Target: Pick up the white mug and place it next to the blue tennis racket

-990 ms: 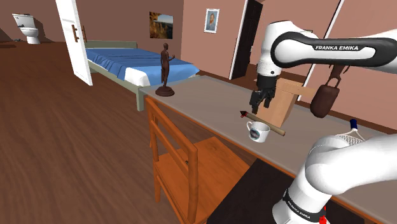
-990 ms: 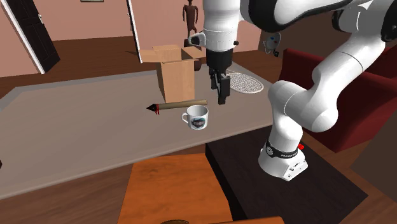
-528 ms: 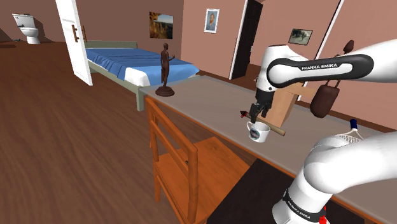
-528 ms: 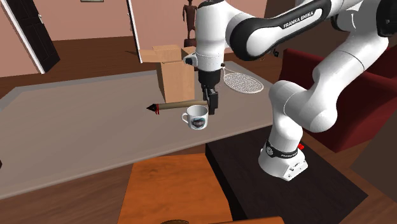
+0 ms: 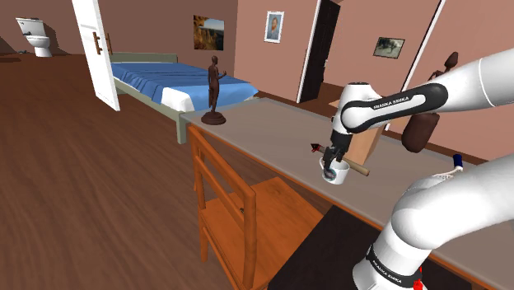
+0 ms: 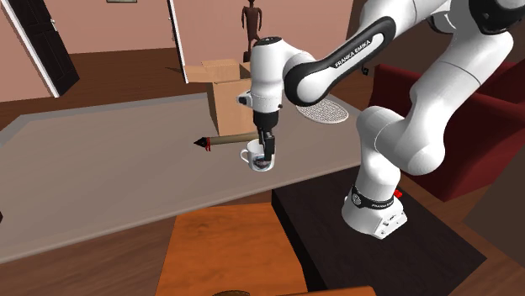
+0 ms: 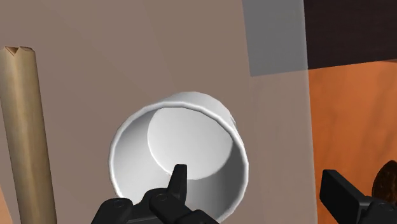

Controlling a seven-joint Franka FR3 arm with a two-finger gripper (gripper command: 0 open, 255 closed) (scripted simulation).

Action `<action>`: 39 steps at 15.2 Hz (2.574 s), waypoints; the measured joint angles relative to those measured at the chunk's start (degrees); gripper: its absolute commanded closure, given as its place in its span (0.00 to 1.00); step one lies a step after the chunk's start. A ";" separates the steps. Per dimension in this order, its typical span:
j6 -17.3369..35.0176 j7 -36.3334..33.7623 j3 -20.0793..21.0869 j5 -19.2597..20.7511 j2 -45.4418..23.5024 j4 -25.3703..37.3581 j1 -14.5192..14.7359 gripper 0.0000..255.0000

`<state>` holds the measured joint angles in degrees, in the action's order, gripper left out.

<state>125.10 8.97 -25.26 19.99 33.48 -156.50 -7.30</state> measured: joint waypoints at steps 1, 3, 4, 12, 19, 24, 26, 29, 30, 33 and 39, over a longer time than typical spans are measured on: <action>1.21 0.33 -0.57 0.22 -0.79 -0.27 -0.08 0.00; 3.46 0.51 -1.29 0.58 -2.10 -1.10 -0.14 0.00; 4.26 0.60 -1.56 0.73 -2.55 -1.43 -0.19 0.00; 9.14 0.65 -2.83 1.25 -5.78 -3.03 -0.05 0.00; 9.17 0.65 -2.83 1.25 -5.79 -3.04 -0.05 1.00; 9.17 0.65 -2.83 1.25 -5.79 -3.04 -0.05 1.00; 8.65 0.57 -2.65 1.22 -5.36 -2.95 -0.07 1.00; 5.87 0.72 -2.06 0.93 -3.60 -1.88 -0.17 1.00; 5.01 0.72 -1.84 0.81 -3.08 -1.54 -0.17 1.00; 1.97 0.91 -1.19 0.43 -1.34 -0.21 -0.23 1.00; -3.71 1.13 0.19 -0.40 1.68 2.46 -0.23 1.00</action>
<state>121.39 10.10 -25.07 19.59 35.16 -154.03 -7.53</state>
